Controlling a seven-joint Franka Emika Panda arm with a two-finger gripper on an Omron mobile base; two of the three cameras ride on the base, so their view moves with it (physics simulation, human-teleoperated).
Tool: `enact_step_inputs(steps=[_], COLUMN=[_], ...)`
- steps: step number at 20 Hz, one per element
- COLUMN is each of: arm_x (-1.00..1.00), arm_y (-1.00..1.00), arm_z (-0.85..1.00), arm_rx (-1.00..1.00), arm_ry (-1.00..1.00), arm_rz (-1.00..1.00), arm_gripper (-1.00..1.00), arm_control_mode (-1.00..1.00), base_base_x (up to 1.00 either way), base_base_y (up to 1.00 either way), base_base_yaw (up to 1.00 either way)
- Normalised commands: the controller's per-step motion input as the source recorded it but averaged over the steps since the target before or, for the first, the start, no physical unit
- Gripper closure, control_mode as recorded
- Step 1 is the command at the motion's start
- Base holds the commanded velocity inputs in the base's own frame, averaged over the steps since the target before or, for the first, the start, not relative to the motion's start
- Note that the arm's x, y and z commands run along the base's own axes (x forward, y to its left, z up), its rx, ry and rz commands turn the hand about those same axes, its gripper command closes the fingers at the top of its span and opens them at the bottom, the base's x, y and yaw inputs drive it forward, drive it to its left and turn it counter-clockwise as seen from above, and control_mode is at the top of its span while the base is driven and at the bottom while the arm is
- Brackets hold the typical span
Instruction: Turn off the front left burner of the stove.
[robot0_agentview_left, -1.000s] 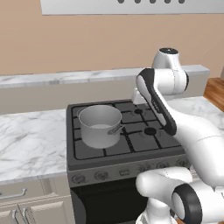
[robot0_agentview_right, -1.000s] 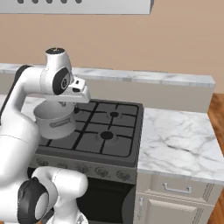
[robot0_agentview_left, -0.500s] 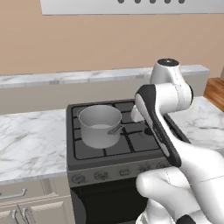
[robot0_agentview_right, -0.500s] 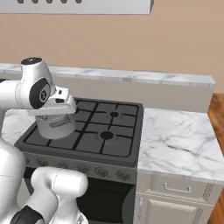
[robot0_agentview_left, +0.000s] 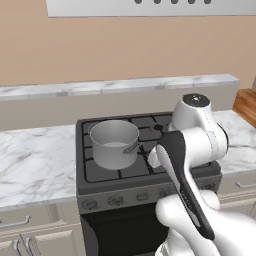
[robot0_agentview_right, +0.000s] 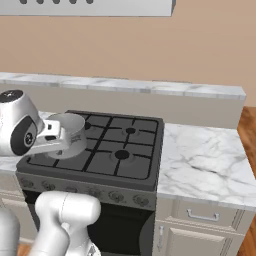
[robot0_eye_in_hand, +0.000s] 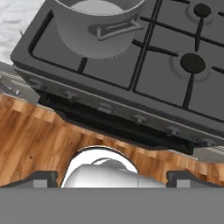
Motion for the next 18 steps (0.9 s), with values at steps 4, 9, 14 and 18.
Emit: enact_step_inputs(steps=[4,9,14,18], arm_x=[-0.52,-0.61,-0.33,-0.04], arm_y=[0.04,0.62,0.76,0.41], arm_z=[-0.22,-0.46,-0.35,-0.36], arm_rx=[0.0,-0.06,-0.14,-0.17], arm_ry=[0.0,-0.04,-0.11,-0.13], arm_rz=[0.1,0.17,0.22,0.21], arm_gripper=[-1.0,-1.0,-1.0,-1.0], arm_control_mode=[-1.0,-1.0,-1.0,-1.0], base_base_x=[0.0,0.0,0.0,0.0], base_base_y=[0.0,0.0,0.0,0.0], base_base_yaw=[0.0,0.0,0.0,0.0])
